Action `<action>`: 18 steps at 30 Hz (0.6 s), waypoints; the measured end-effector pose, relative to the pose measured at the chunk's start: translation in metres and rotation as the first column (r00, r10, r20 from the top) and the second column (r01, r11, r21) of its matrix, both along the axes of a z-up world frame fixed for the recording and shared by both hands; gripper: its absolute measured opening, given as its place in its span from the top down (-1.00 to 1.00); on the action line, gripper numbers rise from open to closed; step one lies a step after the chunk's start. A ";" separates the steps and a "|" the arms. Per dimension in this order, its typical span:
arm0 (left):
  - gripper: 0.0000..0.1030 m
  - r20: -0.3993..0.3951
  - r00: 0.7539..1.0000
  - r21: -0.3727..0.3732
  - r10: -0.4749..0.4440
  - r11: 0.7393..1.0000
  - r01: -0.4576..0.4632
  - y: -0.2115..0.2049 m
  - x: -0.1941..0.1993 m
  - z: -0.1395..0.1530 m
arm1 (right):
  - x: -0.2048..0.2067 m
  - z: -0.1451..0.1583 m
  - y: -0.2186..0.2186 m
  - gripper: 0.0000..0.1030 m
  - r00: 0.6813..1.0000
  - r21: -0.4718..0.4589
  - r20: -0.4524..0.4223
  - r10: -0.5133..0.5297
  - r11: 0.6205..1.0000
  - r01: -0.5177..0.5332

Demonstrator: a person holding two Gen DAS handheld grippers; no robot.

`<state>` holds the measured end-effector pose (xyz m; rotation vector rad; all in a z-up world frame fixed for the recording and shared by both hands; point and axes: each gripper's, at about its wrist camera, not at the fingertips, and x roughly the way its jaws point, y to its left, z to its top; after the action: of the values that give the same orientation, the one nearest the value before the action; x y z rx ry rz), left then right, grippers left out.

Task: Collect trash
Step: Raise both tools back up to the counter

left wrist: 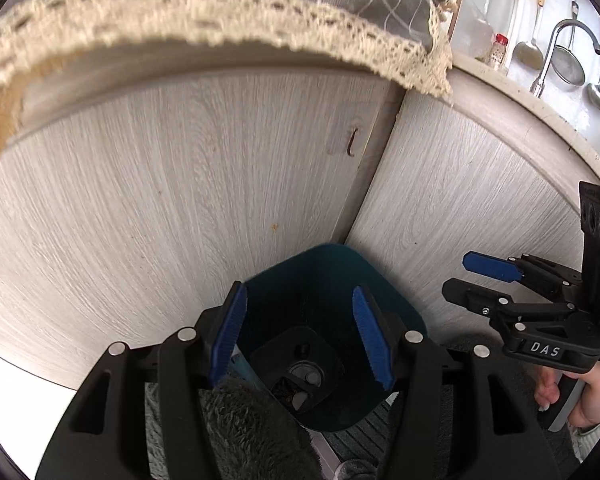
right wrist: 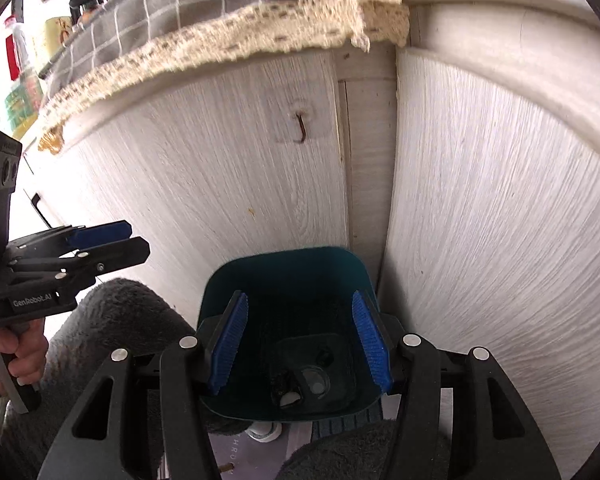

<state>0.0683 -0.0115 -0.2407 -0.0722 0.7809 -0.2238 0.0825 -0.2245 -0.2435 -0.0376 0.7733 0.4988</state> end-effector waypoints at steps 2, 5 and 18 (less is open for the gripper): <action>-0.29 0.052 0.999 -0.001 0.009 1.000 -0.009 0.002 -0.006 0.024 | -0.002 0.027 -0.002 -0.08 0.999 0.030 0.050 0.001 1.000 -0.002; -0.36 0.137 0.990 -0.008 0.010 1.000 -0.009 0.002 -0.015 0.064 | -0.006 0.075 -0.003 -0.25 0.990 0.068 0.142 -0.009 0.998 -0.001; -0.45 0.318 0.946 -0.035 0.061 0.998 -0.052 0.030 -0.022 0.200 | 0.030 0.223 0.021 -0.12 0.930 0.136 0.363 0.053 0.985 -0.109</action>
<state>0.0466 0.0189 -0.0412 -0.0811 0.4524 -0.1852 0.1129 -0.2036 -0.0203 -0.0163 0.3745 0.6097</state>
